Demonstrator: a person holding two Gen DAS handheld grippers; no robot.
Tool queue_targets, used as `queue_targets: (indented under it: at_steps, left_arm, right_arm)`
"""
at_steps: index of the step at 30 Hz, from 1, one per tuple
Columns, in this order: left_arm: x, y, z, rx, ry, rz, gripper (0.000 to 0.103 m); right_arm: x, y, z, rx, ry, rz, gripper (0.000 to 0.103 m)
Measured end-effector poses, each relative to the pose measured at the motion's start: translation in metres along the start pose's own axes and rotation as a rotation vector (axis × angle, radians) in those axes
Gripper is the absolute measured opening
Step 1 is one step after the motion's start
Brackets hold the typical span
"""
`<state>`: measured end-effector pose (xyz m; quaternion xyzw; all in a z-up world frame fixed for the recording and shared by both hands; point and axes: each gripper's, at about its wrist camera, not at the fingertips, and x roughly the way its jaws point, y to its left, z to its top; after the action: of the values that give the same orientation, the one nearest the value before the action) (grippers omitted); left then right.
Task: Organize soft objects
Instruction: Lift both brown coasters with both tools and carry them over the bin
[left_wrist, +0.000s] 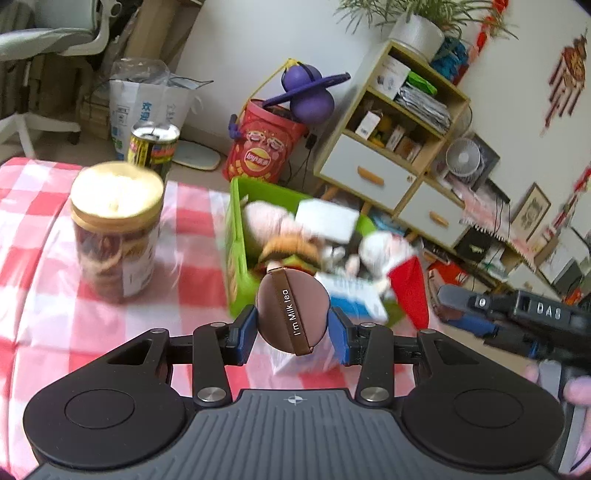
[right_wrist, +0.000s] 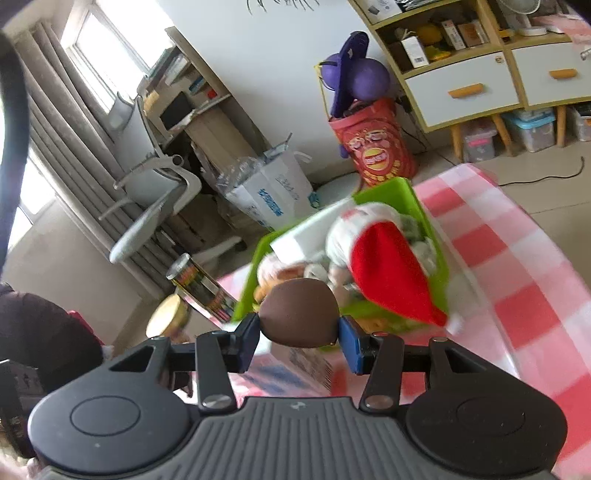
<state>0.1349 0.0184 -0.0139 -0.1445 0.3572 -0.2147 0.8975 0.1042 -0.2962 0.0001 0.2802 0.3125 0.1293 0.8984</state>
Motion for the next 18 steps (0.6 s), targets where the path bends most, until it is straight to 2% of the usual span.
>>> queue_targets:
  at_steps: [8,18]
  left_arm:
    - [0.035,0.01,0.034,-0.08,0.04,-0.073,0.045]
    - [0.076,0.017,0.044,-0.07,0.099,-0.039,0.047]
  right_arm:
    - [0.035,-0.003,0.016,0.037,0.025,0.035,0.03]
    - [0.073,-0.005,0.023,0.042,0.092,0.024,0.031]
